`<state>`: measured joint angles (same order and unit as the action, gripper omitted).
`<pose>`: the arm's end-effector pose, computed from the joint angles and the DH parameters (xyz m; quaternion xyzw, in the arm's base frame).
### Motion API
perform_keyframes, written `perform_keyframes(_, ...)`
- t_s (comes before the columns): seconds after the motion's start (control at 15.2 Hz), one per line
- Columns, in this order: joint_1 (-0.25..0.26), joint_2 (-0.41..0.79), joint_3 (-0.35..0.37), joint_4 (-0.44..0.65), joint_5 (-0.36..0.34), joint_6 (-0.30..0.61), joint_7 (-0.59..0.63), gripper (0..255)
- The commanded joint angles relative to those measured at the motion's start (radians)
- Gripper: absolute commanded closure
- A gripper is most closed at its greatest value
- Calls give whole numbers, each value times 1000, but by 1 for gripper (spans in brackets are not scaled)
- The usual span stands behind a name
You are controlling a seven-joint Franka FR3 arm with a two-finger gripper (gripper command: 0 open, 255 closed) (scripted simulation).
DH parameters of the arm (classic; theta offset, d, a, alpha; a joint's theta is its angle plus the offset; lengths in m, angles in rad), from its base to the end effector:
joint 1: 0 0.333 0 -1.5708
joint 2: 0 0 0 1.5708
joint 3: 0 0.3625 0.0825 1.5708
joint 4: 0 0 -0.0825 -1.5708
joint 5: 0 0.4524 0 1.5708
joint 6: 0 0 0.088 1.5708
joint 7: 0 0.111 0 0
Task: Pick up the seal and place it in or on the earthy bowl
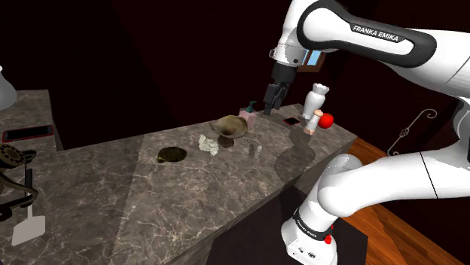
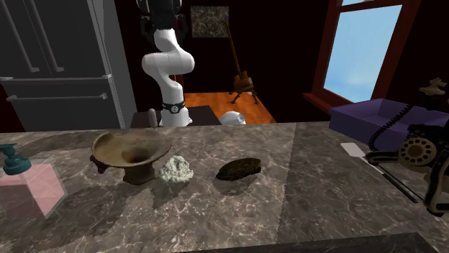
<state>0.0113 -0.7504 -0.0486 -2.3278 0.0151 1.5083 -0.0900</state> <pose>0.3461 -0.0160 0.6168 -0.9985 -0.0336 0.0334 0.0261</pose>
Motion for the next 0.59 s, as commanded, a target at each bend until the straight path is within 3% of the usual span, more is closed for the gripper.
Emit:
perform_keyframes(0.0,0,0,0,0,0,0,0,0)
perform_keyframes(0.53,82,162,-65,-96,-19,324,-258,0)
